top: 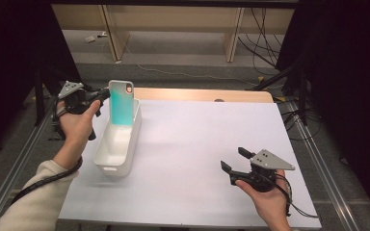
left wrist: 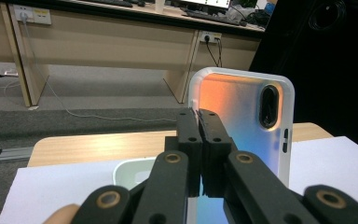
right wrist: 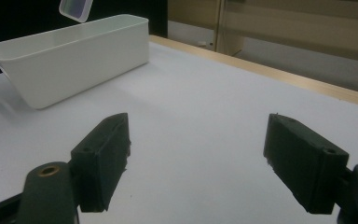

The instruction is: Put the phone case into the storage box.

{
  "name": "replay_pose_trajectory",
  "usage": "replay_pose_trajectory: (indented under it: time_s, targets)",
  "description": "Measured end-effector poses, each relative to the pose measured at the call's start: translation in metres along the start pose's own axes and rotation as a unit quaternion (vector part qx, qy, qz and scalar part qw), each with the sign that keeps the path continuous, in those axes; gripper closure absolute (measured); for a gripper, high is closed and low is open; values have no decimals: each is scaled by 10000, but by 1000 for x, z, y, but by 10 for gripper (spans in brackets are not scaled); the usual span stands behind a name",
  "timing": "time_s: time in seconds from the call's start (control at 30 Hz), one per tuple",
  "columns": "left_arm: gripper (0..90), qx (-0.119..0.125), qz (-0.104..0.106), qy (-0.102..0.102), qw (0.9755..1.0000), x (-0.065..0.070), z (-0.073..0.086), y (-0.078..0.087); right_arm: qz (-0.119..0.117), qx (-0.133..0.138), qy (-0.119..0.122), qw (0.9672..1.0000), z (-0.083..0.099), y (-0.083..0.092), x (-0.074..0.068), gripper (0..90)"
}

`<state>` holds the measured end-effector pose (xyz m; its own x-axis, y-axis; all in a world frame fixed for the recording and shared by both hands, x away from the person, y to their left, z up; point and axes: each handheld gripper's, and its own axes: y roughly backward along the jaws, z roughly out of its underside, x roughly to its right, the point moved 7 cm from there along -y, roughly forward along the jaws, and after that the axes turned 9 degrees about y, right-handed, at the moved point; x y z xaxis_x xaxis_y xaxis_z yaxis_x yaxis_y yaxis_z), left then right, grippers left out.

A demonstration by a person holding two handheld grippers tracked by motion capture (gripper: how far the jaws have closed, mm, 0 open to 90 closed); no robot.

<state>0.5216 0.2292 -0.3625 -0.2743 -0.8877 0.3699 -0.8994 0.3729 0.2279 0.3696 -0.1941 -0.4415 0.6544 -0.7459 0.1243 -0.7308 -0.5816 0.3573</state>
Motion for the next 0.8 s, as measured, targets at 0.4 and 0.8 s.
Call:
replay_pose_trajectory:
  time_s: [0.4,0.8]
  targets:
    - [879,26,-84,-27,10000,-5,-3,-7,-16,-15,-5,10000,0,0,0,238]
    - [878,89,-109,-82,9999,-8,-7,-15,9,-16,-3,10000,0,0,1,239]
